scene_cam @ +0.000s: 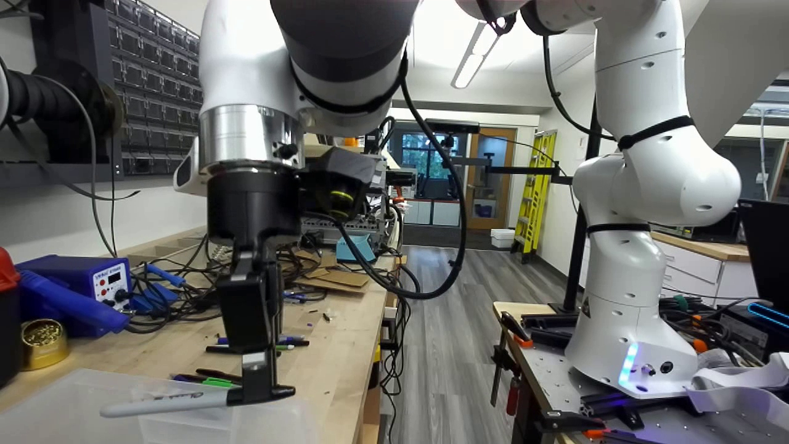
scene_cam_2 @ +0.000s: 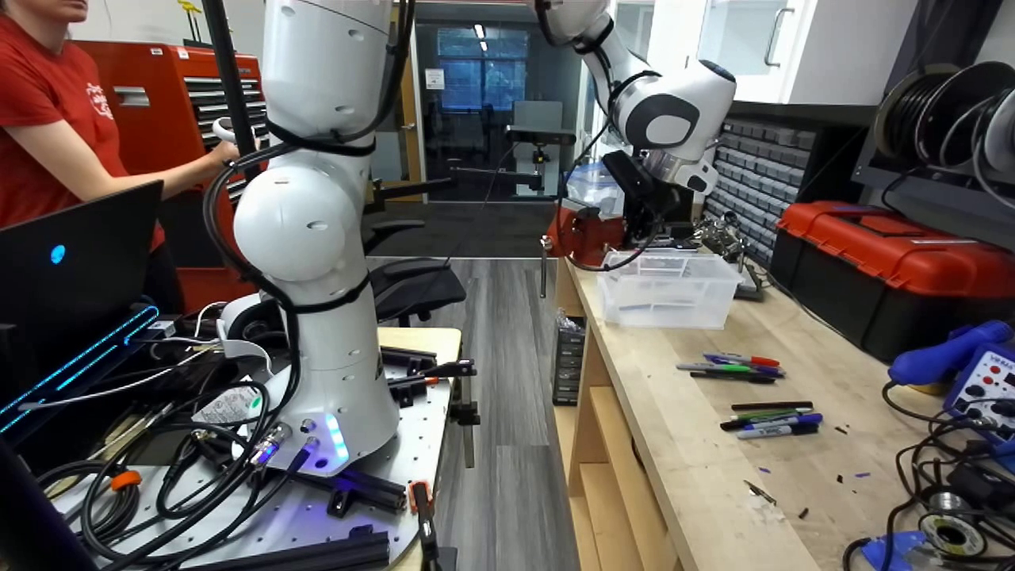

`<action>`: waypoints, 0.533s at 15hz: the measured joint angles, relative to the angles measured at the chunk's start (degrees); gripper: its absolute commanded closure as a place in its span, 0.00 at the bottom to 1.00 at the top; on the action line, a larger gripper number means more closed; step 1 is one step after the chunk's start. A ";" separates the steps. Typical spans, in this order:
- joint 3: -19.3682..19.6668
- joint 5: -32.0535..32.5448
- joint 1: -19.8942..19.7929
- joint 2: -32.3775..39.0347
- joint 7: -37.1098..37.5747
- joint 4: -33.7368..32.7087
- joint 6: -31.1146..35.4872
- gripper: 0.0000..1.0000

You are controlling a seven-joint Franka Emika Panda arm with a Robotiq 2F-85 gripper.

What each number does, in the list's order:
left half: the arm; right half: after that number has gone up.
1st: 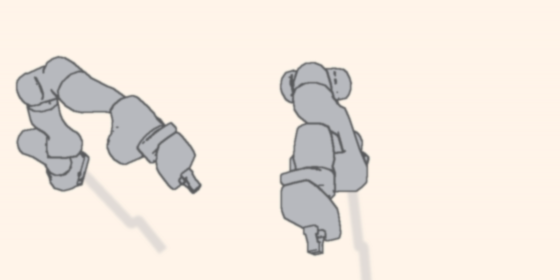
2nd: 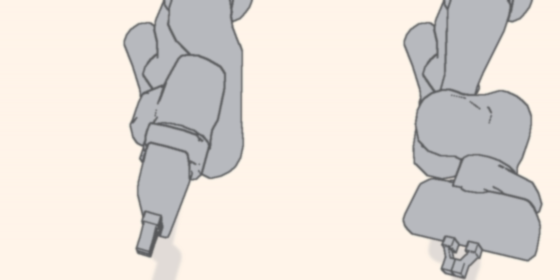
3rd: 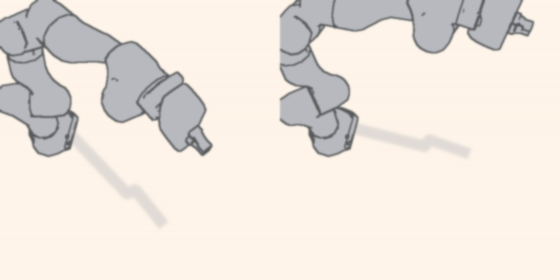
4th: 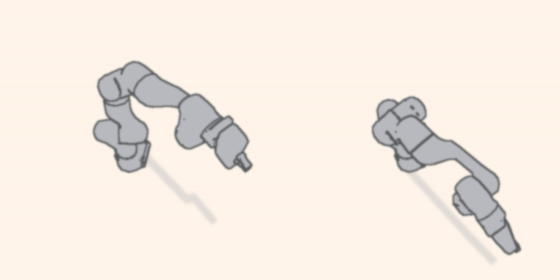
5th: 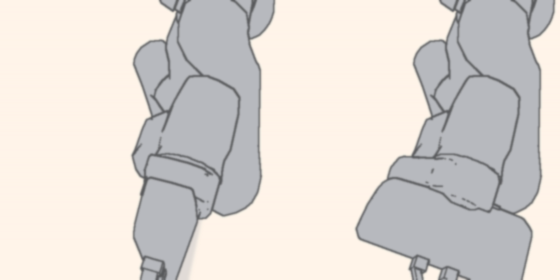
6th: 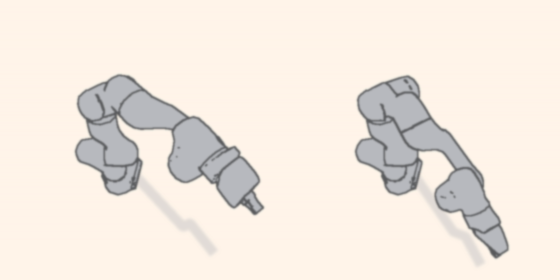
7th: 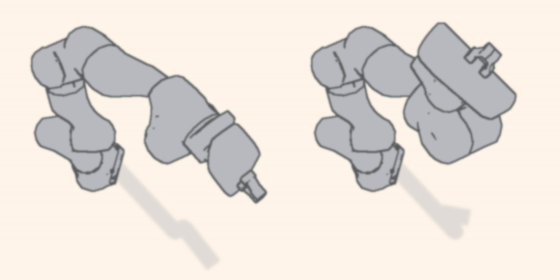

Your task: Get the middle pen on the table and put it in the colourless box

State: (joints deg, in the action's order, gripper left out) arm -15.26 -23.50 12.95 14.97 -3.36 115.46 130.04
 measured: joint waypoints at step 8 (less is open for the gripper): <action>-0.08 3.03 1.47 6.78 0.24 -1.33 7.49 0.50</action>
State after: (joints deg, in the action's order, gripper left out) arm -15.34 -20.48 14.42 21.76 -3.11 114.13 137.52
